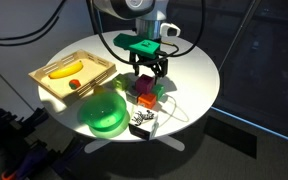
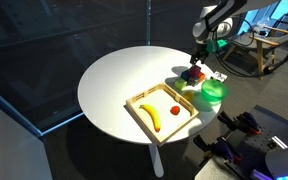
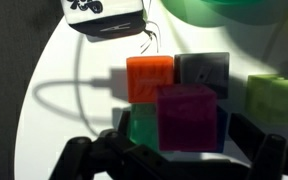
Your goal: Put the pink toy block in the green bowl
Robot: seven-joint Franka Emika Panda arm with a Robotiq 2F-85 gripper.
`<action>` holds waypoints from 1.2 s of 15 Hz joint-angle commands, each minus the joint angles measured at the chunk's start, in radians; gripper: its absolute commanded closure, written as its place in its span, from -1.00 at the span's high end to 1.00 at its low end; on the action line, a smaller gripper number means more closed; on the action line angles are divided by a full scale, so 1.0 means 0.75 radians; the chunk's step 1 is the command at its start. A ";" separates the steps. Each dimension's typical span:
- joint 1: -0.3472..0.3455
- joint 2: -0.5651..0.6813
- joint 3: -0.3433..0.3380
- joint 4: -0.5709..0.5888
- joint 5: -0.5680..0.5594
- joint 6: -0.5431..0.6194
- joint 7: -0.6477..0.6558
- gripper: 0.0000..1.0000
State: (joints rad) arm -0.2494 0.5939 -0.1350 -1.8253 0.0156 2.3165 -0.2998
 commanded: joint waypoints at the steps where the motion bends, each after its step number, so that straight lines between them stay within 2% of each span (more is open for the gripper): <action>1: -0.025 0.044 0.020 0.062 -0.032 0.001 -0.025 1.00; 5: -0.023 0.067 0.024 0.079 -0.036 0.002 -0.023 1.00; 6: -0.023 0.072 0.024 0.084 -0.035 -0.001 -0.017 0.53; 8: -0.022 0.078 0.024 0.089 -0.034 -0.007 -0.012 0.32; 12: -0.008 0.075 0.012 0.099 -0.037 -0.044 0.031 -0.35; 18: -0.001 0.013 0.007 0.071 -0.035 -0.131 0.065 -0.44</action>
State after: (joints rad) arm -0.2493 0.6369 -0.1299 -1.7759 0.0066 2.2749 -0.2804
